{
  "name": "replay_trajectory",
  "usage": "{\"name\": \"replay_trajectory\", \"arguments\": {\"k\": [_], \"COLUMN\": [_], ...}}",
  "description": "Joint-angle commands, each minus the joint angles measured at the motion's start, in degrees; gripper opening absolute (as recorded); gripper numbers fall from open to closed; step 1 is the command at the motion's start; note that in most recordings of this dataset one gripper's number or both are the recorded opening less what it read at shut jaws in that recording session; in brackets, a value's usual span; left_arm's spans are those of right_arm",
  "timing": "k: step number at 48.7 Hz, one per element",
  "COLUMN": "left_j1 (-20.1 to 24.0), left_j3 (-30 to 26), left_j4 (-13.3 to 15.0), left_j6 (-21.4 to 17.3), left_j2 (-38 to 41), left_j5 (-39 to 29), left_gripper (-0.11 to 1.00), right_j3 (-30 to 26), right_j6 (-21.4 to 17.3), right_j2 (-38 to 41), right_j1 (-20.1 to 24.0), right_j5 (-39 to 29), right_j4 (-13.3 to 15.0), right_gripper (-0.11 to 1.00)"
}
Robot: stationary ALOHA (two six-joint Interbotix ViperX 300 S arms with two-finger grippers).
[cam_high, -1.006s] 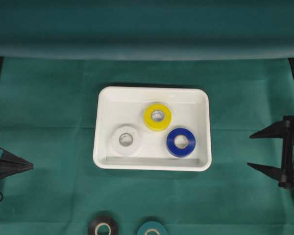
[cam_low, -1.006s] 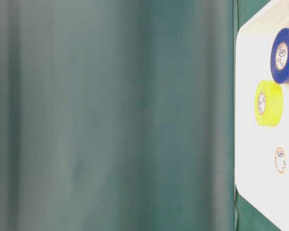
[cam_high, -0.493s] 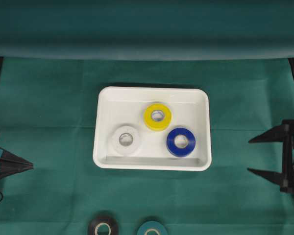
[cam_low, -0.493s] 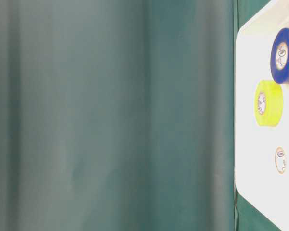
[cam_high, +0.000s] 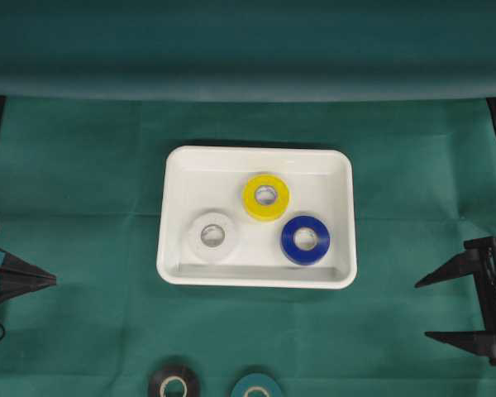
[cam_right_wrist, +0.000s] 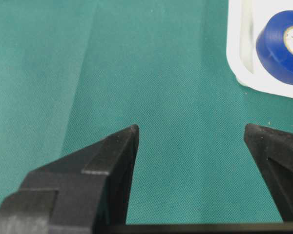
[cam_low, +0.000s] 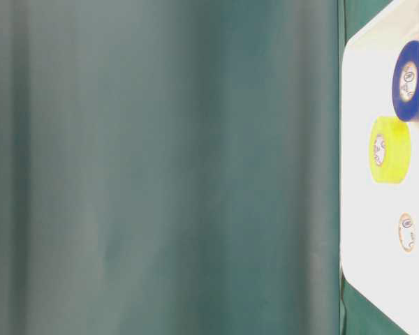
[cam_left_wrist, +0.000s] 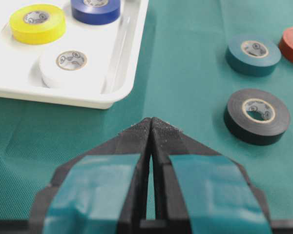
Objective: Put the tape into the white case with the right arm.
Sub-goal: 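Withdraw the open right gripper to the right of the tray, then move the right gripper down to the teal tape roll at the front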
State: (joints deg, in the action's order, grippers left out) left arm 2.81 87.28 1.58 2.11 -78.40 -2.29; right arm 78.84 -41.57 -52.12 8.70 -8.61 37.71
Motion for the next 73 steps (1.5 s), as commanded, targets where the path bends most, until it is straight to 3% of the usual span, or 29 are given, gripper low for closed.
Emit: {"name": "replay_trajectory", "arguments": {"k": [1, 12, 27, 39, 73], "left_j1": [0.09, 0.09, 0.09, 0.09, 0.09], "left_j3": [-0.79, -0.79, -0.79, -0.79, -0.7], "left_j4": [-0.09, -0.09, 0.0, -0.09, 0.0], "left_j6": [0.09, 0.09, 0.0, 0.0, 0.0], "left_j2": [0.44, 0.44, 0.44, 0.53, 0.44], "left_j5": [0.44, 0.35, 0.44, 0.44, 0.44], "left_gripper": [0.0, 0.0, 0.0, 0.0, 0.0], "right_j3": [-0.88, -2.46, -9.58, -17.4, -41.22], "right_j6": [-0.09, 0.0, 0.7, 1.41, 1.93], "right_j2": [0.88, 4.31, 14.5, 25.4, 51.77], "right_j1": [0.09, 0.0, 1.41, 2.46, 2.9], "right_j5": [0.44, -0.26, 0.0, 0.88, 2.55], "right_j4": [0.0, 0.09, 1.67, 3.43, 3.52], "right_gripper": [0.63, 0.63, 0.63, 0.63, 0.63]}}
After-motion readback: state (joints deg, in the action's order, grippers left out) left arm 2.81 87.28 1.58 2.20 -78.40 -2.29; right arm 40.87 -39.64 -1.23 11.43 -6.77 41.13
